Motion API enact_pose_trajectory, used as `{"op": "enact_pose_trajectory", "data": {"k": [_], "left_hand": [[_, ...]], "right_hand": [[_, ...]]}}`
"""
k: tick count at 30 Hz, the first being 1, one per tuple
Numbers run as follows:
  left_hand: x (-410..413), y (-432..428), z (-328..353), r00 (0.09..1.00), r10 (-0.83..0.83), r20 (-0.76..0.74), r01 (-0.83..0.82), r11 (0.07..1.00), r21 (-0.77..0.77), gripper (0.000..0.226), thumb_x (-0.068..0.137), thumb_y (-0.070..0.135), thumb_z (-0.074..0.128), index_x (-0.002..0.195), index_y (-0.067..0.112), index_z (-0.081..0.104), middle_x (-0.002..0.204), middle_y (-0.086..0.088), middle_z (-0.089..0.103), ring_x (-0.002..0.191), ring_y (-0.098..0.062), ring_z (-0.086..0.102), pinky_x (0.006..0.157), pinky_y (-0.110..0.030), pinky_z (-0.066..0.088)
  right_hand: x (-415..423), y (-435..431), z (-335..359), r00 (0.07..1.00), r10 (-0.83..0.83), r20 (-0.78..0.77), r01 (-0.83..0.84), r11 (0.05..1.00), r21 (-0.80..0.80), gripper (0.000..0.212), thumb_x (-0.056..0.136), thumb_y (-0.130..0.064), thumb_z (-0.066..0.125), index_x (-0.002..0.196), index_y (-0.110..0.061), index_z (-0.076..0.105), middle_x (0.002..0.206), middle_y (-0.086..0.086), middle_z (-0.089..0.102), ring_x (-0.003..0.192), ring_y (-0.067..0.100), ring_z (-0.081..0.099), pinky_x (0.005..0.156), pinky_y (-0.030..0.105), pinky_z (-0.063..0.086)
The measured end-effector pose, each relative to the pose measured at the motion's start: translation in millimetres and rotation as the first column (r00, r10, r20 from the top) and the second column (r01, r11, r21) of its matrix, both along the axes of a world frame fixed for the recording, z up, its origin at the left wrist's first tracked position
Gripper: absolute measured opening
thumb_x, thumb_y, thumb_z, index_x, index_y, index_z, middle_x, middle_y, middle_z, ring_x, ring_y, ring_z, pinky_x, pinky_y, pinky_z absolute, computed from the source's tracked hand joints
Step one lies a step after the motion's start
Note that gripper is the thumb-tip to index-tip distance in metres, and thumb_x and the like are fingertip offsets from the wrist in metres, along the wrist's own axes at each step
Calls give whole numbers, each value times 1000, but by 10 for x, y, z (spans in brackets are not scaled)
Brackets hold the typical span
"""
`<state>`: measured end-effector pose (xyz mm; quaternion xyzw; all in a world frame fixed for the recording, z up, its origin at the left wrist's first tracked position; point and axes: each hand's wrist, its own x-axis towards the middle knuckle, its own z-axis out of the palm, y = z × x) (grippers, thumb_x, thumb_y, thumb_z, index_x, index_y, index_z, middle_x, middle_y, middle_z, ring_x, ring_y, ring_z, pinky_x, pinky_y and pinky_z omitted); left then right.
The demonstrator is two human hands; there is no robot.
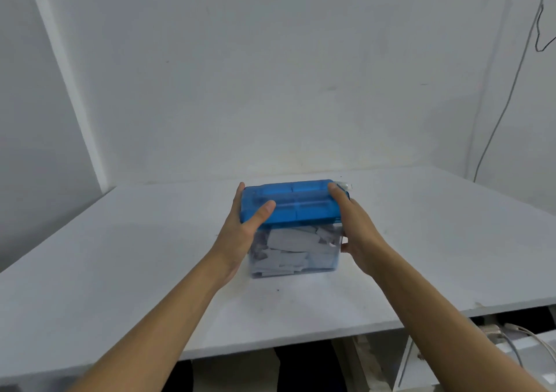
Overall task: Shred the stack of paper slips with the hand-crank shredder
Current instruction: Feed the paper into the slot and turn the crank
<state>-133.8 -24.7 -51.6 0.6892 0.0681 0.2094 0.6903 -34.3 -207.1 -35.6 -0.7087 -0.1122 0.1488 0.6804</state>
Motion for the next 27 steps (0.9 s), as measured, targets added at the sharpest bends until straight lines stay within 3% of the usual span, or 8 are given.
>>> {"op": "enact_pose_trajectory", "data": {"k": [3,6,10,13,19,24,27], "left_hand": [[356,-25,67,999,-15,-34,15,1000,15,115,67,70,75,157,50,5,152,20,36,139,-9,37,121,-47,29],[709,-46,132,997,-44,-68,45,999,4,113,70,63,70,158,48,0,153,18,38,141,-11,37,121,-49,29],[1268,-57,181,991,-73,-110,73,997,-6,114,67,64,70,157,48,3,148,14,44,139,-14,41,120,-51,30],[1600,-39,181,989,-81,-122,78,997,-25,105,77,59,69,158,47,4,145,15,44,137,-14,40,120,-51,28],[2032,-36,154,994,-61,-90,61,998,-6,79,95,44,62,156,44,12,126,24,50,123,-7,48,115,-38,33],[2083,50,150,985,-77,-153,77,997,-4,97,86,53,68,158,46,3,145,14,46,138,-15,40,119,-51,29],[2097,92,208,976,-86,-201,90,996,13,104,85,57,69,157,47,-5,152,15,40,141,-14,37,119,-53,28]], "right_hand": [[350,-8,1,999,-50,16,50,999,20,54,89,-72,51,118,-26,56,115,2,68,101,25,68,94,53,54],[639,-8,19,993,-112,29,112,994,14,54,85,-77,51,105,-27,61,112,4,69,105,29,68,95,55,54],[1114,6,57,985,-174,20,174,985,19,53,86,-78,47,93,-27,58,115,9,67,113,34,64,97,59,52],[1413,30,55,981,-194,23,194,981,16,52,88,-77,45,92,-27,58,115,10,67,112,34,64,96,58,52],[1857,105,12,974,-224,34,224,974,19,49,89,-78,41,93,-31,54,108,2,65,105,26,65,98,49,53],[1919,114,0,978,-208,-16,208,978,11,47,88,-78,41,92,-33,52,103,-3,62,107,25,62,101,50,50],[1918,90,71,983,-173,-56,174,985,20,54,86,-80,43,103,-29,54,105,-3,62,110,25,61,104,50,48]]}}
